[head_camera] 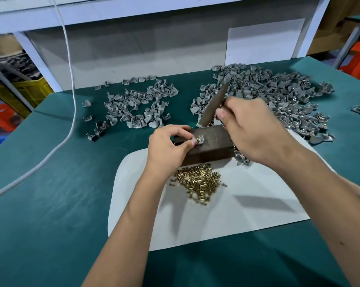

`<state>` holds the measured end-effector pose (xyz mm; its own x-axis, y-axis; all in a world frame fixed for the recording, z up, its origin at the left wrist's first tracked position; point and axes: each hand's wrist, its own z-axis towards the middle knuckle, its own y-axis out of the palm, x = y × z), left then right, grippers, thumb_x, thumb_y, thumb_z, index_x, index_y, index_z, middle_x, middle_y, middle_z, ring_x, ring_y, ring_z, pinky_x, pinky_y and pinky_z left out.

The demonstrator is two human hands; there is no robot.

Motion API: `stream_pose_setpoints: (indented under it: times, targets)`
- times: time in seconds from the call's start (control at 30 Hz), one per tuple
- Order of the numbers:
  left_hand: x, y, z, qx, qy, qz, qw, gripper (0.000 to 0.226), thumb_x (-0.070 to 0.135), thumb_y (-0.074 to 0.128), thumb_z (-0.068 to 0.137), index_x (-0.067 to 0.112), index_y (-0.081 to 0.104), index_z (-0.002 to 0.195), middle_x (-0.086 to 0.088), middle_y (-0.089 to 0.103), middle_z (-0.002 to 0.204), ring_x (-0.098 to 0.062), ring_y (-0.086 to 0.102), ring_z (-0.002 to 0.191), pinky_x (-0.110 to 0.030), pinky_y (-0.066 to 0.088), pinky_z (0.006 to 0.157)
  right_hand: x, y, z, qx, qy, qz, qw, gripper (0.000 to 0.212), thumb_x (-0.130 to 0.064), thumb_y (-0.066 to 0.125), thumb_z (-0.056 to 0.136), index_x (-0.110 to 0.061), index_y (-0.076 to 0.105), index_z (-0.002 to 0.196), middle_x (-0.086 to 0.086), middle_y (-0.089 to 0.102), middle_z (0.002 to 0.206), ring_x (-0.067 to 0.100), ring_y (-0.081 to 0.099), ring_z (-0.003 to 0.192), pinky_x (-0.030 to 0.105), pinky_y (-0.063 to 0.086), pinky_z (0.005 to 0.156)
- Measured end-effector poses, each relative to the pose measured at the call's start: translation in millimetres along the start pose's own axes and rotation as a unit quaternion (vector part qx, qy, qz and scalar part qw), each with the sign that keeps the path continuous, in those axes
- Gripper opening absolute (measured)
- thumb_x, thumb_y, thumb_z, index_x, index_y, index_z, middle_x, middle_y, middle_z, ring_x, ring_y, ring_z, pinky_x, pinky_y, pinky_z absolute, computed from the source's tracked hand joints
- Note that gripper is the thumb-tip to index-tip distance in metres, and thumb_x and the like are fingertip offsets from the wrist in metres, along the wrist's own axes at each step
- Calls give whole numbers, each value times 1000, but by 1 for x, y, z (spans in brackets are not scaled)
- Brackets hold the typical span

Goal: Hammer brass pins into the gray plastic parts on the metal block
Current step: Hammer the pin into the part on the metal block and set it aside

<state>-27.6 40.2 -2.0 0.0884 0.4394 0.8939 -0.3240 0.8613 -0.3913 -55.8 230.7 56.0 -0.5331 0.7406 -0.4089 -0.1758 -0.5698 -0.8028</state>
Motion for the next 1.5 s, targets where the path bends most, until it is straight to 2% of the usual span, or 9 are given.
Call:
stream_pose_setpoints:
  times: [0.2, 0.37, 0.57, 0.7, 0.83, 1.03, 1.17, 1.33, 1.5]
  targets:
    - [-1, 0, 1, -7, -15, -13, 1000, 9, 7, 85, 80, 14, 80, 79, 3, 75, 110, -15, 68, 107, -44, 53, 101, -19, 11, 4, -137, 15, -128, 982, 26, -40, 38, 109, -21, 55, 103, 8, 65, 88, 31, 59, 73, 43, 53, 70]
    - [-1, 0, 1, -8, -18, -18, 1000, 10, 11, 86, 80, 19, 81, 75, 8, 76, 109, -11, 68, 106, -43, 53, 101, -18, -4, 11, -2, -19, -102, 995, 27, -40, 40, 108, -19, 56, 101, 5, 60, 76, 31, 56, 64, 41, 51, 61]
    - [1, 0, 0, -12, -26, -24, 999, 5, 6, 84, 81, 9, 81, 81, 0, 75, 113, -19, 69, 108, -45, 54, 100, -24, 6, 7, -128, -9, -170, 977, 24, -39, 38, 108, -22, 55, 107, 4, 57, 79, 26, 50, 62, 37, 42, 63]
    - [0, -1, 0, -10, -23, -11, 1000, 5, 10, 85, 81, 14, 82, 80, 7, 76, 111, -10, 68, 107, -40, 52, 102, -19, 2, 9, 11, -22, -122, 992, 25, -39, 39, 108, -20, 52, 99, -2, 44, 66, 30, 51, 60, 38, 45, 58]
    - [0, 0, 0, -11, -30, -22, 999, 7, 7, 84, 81, 13, 81, 80, 2, 75, 113, -18, 69, 108, -46, 54, 100, -21, 12, 1, -118, 0, -157, 981, 31, -39, 36, 109, -18, 57, 116, 10, 64, 89, 36, 59, 76, 41, 47, 66]
    - [-1, 0, 1, -7, -22, -11, 1000, 8, 11, 85, 80, 17, 82, 78, 7, 76, 110, -11, 69, 105, -41, 54, 98, -21, 7, 3, 8, 3, -94, 996, 25, -39, 38, 108, -20, 52, 101, 6, 59, 74, 32, 55, 63, 38, 44, 58]
    - [-1, 0, 1, -11, -20, -13, 1000, 5, 8, 85, 81, 11, 82, 82, 1, 76, 112, -19, 69, 107, -45, 54, 98, -22, 19, -5, -107, 19, -141, 984, 27, -38, 37, 109, -17, 53, 106, 12, 65, 87, 36, 61, 74, 39, 39, 63]
    - [-1, -2, 0, -8, -19, -3, 1000, 5, 14, 86, 81, 17, 82, 80, 6, 75, 112, -11, 68, 107, -42, 54, 98, -21, 12, 2, -5, 28, -124, 992, 23, -39, 37, 108, -22, 44, 94, 1, 46, 64, 30, 49, 57, 36, 36, 55]
    - [1, -1, 0, -5, -32, -9, 999, 6, 14, 86, 81, 17, 82, 79, 6, 75, 113, -13, 68, 109, -44, 54, 100, -18, 11, 5, -117, 30, -164, 979, 25, -39, 39, 108, -22, 47, 91, 6, 61, 76, 27, 52, 56, 38, 43, 61]
